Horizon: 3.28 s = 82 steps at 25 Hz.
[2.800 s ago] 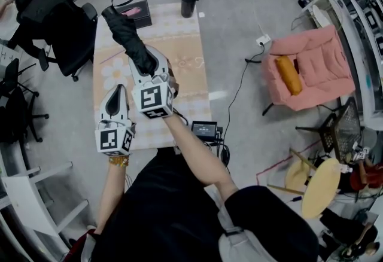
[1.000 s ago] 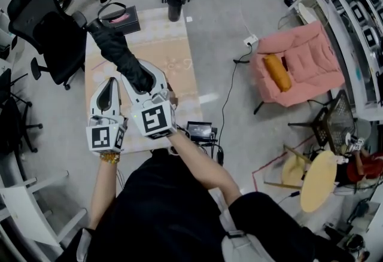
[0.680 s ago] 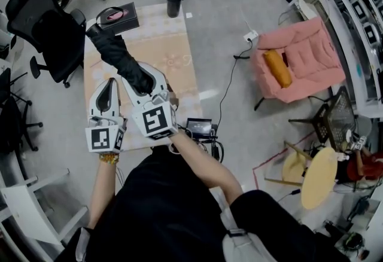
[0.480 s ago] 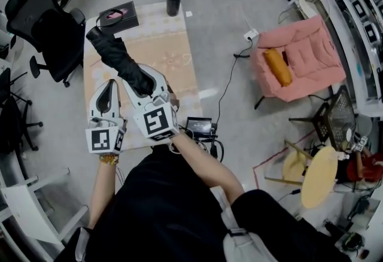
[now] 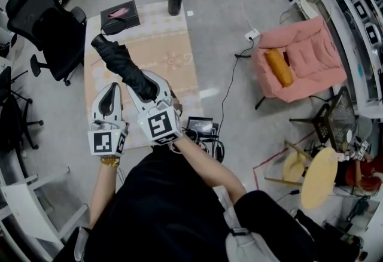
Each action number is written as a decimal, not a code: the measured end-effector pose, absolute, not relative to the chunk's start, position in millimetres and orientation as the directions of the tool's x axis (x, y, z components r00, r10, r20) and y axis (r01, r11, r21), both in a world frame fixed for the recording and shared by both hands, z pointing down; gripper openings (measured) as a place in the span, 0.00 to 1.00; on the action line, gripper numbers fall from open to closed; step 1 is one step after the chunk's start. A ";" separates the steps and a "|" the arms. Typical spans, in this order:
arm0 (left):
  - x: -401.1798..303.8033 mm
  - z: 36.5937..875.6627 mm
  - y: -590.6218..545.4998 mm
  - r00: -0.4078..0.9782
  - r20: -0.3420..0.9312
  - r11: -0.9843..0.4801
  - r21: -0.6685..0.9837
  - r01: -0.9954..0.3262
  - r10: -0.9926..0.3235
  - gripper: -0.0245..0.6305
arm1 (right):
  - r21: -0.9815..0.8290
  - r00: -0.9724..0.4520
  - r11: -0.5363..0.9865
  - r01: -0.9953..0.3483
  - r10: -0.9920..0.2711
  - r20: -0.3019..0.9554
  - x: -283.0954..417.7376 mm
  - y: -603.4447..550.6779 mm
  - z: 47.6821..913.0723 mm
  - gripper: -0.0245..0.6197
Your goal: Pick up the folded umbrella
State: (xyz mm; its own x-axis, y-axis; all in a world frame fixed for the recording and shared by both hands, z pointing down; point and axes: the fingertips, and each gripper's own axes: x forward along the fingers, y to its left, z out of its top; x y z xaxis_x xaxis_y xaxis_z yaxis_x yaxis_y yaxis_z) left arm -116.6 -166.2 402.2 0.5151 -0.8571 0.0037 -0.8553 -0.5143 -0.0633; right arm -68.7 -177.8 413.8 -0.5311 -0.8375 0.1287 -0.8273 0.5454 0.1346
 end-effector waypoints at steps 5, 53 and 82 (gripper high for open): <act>-116.2 411.4 -162.6 0.515 0.018 -0.515 -0.057 -0.855 -0.857 0.06 | 0.112 -0.527 0.544 -0.831 -0.836 0.155 -64.3 -173.4 426.9 0.31; -118.6 450.3 -147.9 0.514 0.096 -0.517 -0.011 -0.856 -0.852 0.06 | 0.076 -0.532 0.556 -0.827 -0.820 0.211 -61.2 -157.9 449.0 0.31; -104.4 447.7 -136.5 0.542 0.098 -0.546 -0.018 -0.837 -0.834 0.06 | 0.058 -0.523 0.542 -0.839 -0.830 0.193 -50.8 -146.7 445.8 0.31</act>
